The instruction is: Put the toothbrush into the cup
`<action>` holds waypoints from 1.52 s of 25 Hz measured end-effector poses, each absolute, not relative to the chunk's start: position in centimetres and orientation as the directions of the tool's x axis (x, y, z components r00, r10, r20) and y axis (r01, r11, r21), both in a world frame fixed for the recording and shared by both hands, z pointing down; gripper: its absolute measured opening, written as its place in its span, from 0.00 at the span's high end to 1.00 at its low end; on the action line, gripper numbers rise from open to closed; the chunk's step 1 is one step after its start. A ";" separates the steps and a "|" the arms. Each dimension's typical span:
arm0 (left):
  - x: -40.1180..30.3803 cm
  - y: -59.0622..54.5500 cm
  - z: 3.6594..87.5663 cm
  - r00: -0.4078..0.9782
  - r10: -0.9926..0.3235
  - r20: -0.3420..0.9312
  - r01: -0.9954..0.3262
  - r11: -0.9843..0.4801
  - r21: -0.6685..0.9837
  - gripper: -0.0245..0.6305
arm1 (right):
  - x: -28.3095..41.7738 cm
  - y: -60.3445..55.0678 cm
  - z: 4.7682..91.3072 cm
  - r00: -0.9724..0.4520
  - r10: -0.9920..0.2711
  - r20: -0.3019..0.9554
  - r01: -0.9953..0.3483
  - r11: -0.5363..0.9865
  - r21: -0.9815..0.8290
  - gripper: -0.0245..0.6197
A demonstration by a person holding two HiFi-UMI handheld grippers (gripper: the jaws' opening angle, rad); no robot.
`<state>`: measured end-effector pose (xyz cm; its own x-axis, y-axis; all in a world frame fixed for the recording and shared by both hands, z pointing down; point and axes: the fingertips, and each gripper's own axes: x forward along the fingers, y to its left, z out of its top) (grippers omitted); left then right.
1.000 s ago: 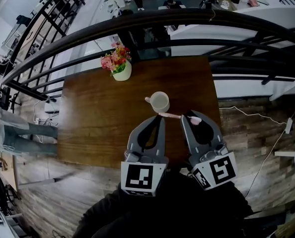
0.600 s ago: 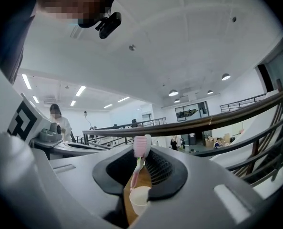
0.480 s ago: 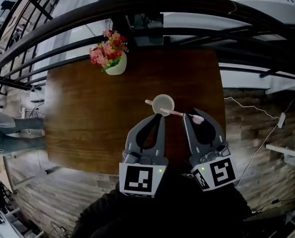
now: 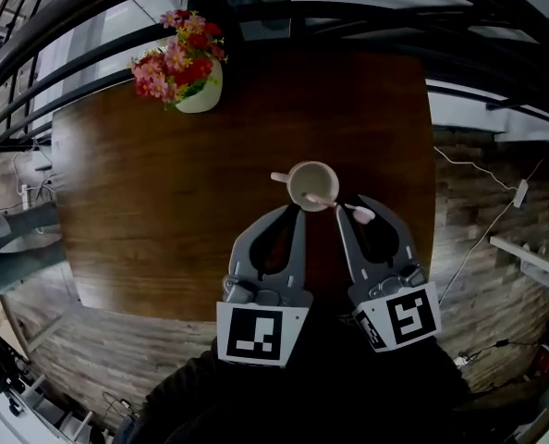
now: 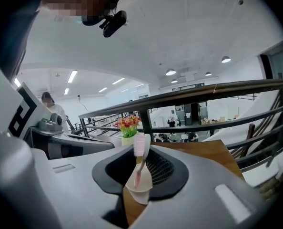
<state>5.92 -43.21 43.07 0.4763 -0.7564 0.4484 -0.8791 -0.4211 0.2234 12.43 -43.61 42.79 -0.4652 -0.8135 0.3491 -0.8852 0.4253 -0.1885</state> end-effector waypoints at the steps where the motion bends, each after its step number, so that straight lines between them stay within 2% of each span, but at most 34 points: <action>1: 5.8 -43.3 43.4 0.478 -0.752 0.454 -0.878 -0.419 0.230 0.95 | 12.3 -43.7 43.2 -0.464 -0.811 0.357 -0.886 0.423 -0.192 0.86; 10: 5.3 -43.6 43.6 0.476 -0.751 0.458 -0.879 -0.413 0.237 0.95 | 11.1 -43.7 43.1 -0.506 -0.790 0.345 -0.862 0.460 -0.211 0.75; 22: 5.6 -41.4 38.7 0.438 -0.821 0.366 -0.899 -0.403 0.173 0.95 | 12.3 -41.5 37.6 -0.520 -0.827 0.213 -0.854 0.495 -0.163 0.73; 27: 6.1 -39.1 35.7 0.415 -0.854 0.313 -0.910 -0.390 0.141 0.95 | 13.6 -39.2 34.2 -0.517 -0.847 0.124 -0.854 0.500 -0.147 0.77; 34: 6.2 -35.6 31.8 0.381 -0.895 0.233 -0.925 -0.367 0.100 0.95 | 15.7 -35.6 29.9 -0.479 -0.878 0.020 -0.874 0.474 -0.109 0.94; 38: 6.7 -33.6 30.3 0.373 -0.907 0.194 -0.928 -0.363 0.083 0.95 | 16.2 -33.2 28.3 -0.491 -0.871 -0.020 -0.867 0.491 -0.089 0.96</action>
<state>6.68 -33.58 30.27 0.3728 -0.9074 0.1943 -0.9279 -0.3635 0.0828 16.18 -33.25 28.28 -0.4909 -0.8710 -0.0202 -0.8668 0.4906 -0.0890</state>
